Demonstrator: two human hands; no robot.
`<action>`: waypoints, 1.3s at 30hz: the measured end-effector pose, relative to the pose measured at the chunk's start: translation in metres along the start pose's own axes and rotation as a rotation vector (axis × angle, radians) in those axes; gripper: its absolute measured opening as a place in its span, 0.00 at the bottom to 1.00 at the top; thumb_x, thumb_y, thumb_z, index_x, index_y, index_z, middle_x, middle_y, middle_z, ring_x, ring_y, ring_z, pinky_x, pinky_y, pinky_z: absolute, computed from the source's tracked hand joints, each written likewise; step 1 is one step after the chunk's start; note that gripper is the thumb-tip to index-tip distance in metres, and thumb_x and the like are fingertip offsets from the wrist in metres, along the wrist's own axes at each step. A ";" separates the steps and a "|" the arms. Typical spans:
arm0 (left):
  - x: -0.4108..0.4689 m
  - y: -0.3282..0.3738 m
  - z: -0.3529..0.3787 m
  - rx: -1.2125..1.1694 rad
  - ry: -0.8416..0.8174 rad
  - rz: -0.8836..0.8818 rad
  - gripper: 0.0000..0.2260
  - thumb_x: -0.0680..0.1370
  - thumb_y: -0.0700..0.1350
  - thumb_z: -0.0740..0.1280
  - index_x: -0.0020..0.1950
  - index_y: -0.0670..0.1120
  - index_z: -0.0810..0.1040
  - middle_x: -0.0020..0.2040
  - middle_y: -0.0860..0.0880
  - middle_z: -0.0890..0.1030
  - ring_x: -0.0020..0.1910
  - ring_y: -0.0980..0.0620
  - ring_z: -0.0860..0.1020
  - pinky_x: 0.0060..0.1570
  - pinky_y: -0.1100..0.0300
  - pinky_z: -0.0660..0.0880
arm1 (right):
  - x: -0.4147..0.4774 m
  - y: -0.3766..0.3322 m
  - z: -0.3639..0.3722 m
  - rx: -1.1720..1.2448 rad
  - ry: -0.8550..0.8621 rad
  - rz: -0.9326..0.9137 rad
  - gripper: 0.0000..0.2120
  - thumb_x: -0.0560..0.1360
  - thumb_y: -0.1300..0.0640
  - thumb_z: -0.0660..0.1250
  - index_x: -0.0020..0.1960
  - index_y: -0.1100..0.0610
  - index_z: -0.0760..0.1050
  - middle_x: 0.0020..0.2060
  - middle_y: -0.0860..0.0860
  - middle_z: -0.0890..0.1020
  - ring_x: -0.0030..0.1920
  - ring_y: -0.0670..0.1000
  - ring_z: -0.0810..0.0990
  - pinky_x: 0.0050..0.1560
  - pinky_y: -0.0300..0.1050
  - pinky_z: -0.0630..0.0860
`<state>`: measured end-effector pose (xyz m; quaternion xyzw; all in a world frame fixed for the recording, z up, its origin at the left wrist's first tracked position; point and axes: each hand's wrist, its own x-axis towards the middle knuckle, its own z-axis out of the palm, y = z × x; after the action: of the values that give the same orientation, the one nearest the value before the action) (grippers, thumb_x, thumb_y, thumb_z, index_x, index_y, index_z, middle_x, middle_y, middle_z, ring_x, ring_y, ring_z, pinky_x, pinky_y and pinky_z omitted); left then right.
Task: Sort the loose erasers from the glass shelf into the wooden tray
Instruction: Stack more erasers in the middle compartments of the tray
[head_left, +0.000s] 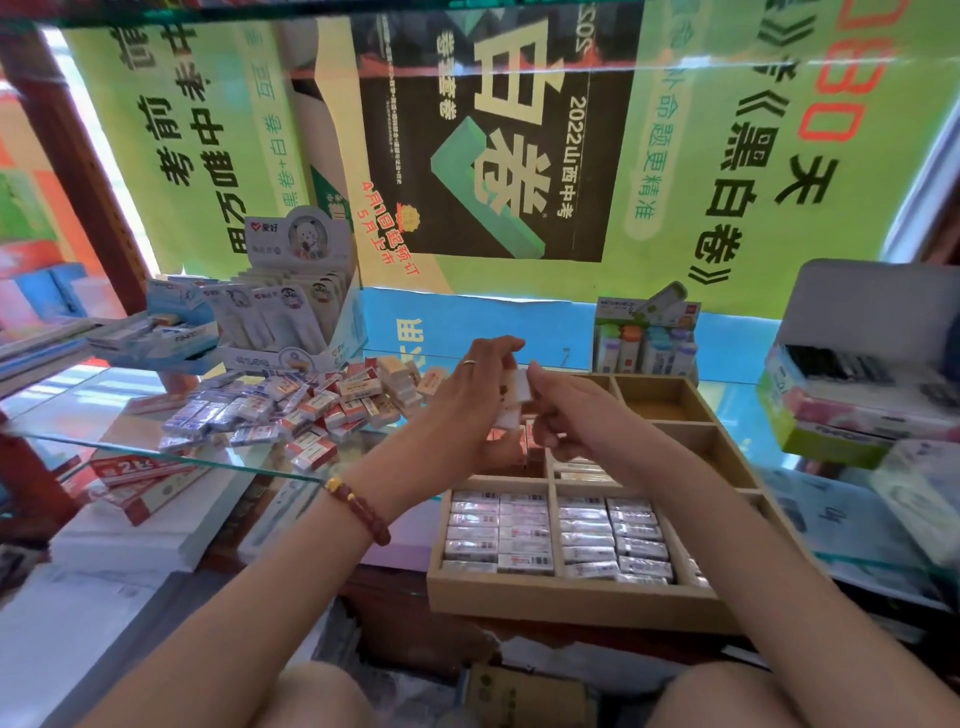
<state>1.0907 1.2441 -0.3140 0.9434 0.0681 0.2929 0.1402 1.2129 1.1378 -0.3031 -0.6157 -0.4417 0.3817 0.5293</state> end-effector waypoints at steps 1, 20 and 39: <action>0.001 0.002 0.000 -0.005 0.001 0.002 0.34 0.69 0.36 0.70 0.71 0.37 0.57 0.57 0.46 0.65 0.48 0.57 0.65 0.48 0.74 0.61 | -0.001 0.001 -0.003 0.018 -0.007 0.000 0.17 0.81 0.45 0.54 0.44 0.52 0.75 0.31 0.43 0.78 0.30 0.46 0.69 0.27 0.34 0.65; 0.029 0.014 0.054 -0.267 -0.114 -0.379 0.08 0.75 0.41 0.66 0.46 0.47 0.66 0.39 0.52 0.72 0.36 0.57 0.70 0.33 0.66 0.65 | -0.023 -0.001 -0.063 -0.059 0.705 -0.087 0.10 0.79 0.52 0.62 0.40 0.48 0.75 0.37 0.49 0.79 0.34 0.45 0.71 0.33 0.38 0.66; 0.036 0.012 0.076 -0.150 -0.399 -0.303 0.11 0.74 0.44 0.70 0.54 0.54 0.75 0.57 0.53 0.77 0.46 0.56 0.72 0.48 0.60 0.70 | -0.016 0.020 -0.081 -0.598 0.406 0.153 0.08 0.76 0.52 0.64 0.39 0.51 0.74 0.34 0.46 0.81 0.36 0.46 0.77 0.43 0.45 0.75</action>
<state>1.1639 1.2228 -0.3508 0.9484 0.1575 0.0811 0.2629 1.2863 1.0957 -0.3114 -0.8376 -0.3726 0.1442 0.3726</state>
